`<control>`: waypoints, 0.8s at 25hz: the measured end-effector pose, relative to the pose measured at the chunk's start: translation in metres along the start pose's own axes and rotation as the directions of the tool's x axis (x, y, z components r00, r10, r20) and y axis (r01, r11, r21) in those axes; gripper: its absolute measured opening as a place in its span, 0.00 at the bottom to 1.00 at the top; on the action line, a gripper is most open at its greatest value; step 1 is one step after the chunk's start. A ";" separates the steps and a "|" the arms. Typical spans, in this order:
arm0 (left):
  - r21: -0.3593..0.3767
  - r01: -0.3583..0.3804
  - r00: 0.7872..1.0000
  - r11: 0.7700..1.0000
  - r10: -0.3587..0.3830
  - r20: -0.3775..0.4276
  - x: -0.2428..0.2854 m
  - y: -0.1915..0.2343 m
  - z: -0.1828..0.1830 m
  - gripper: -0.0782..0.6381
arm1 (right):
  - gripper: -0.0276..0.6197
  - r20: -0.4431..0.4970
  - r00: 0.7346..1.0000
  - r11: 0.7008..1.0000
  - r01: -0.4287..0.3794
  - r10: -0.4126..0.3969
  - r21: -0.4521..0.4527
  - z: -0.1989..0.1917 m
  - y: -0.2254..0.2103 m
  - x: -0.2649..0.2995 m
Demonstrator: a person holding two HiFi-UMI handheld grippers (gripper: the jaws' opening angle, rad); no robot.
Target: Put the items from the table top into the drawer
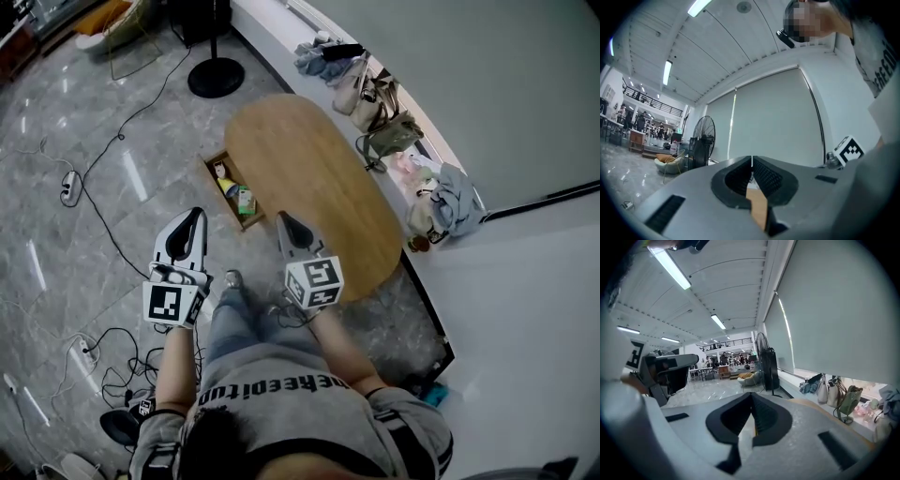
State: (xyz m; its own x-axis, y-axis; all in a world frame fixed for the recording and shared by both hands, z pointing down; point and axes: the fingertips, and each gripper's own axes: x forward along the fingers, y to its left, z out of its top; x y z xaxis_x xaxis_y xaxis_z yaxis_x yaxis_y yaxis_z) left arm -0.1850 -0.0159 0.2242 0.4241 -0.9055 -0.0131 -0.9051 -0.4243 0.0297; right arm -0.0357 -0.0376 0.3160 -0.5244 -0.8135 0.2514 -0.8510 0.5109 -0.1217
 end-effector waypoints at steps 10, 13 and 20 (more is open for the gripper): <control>0.029 -0.021 0.998 0.999 0.019 0.060 -0.018 -0.019 0.038 0.13 | 0.05 0.099 0.995 0.998 0.029 -0.023 -0.055 0.046 0.000 -0.045; 0.036 -0.040 0.995 0.999 0.036 0.097 -0.025 -0.026 0.054 0.13 | 0.05 0.120 0.993 0.996 0.028 -0.018 -0.080 0.056 0.003 -0.058; 0.034 -0.073 0.985 0.997 0.066 0.159 -0.044 -0.044 0.082 0.13 | 0.05 0.177 0.984 0.994 0.027 -0.008 -0.109 0.076 0.007 -0.088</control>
State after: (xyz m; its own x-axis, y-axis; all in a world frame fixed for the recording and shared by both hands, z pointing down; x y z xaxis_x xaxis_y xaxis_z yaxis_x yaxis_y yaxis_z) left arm -0.1665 0.0426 0.1414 0.3526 -0.9202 -0.1700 -0.9340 -0.3572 -0.0033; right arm 0.0024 0.0165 0.2196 -0.5147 -0.8537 0.0788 -0.8568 0.5156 -0.0099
